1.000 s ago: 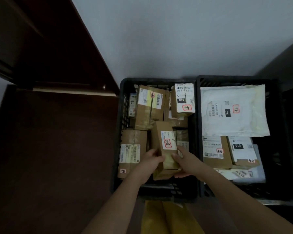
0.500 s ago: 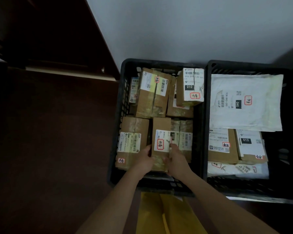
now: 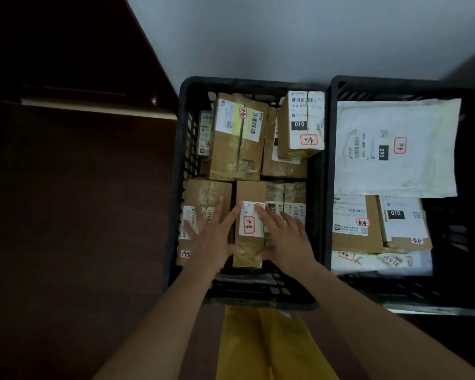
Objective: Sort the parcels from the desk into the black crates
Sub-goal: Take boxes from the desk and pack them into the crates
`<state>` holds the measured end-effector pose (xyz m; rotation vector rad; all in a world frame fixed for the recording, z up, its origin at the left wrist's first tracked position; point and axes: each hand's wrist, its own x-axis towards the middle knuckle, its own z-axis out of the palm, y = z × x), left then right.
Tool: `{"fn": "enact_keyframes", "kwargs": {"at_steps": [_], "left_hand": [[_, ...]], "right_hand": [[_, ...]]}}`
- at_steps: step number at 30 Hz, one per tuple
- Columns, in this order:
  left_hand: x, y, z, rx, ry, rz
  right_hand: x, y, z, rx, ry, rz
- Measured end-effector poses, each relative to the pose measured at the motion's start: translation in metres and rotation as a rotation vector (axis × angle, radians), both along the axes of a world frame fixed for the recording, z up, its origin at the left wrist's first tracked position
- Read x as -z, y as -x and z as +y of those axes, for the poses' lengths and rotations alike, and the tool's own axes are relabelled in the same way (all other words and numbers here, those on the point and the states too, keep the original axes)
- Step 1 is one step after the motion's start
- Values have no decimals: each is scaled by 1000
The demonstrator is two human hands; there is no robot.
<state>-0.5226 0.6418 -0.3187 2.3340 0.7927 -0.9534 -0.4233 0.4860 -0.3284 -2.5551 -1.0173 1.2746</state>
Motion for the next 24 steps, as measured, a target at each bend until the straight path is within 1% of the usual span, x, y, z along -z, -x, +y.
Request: {"fn": "enact_keyframes", "kwargs": {"at_steps": [3,6,7,9,11,13,15,19,21,24], "left_hand": [[5,1,0,-26,4,22],[10,5,0,-31,-35,-7],[11,6,1,-11,-36,-32],[15,9,1,-1,45,-116],[16,14,-1,-93,141,-210],[14,21,-4,-155,149,-280],[14,26,-8,-159,127,-333],[24,16,-11,-152,143,-320],[28,14,-11,-149,132,-325],[26,20,-14,-187,146,-397]], "right_hand": [[7,6,5,5,-23,2],[14,11,10,42,-46,70],[17,12,12,71,-71,118],[21,17,13,152,-184,220],[21,23,12,247,-306,308],[21,29,10,303,-366,364],[26,31,7,329,-406,399],[36,17,1,381,-416,493],[35,14,3,380,-398,494],[34,18,3,388,-410,471]]}}
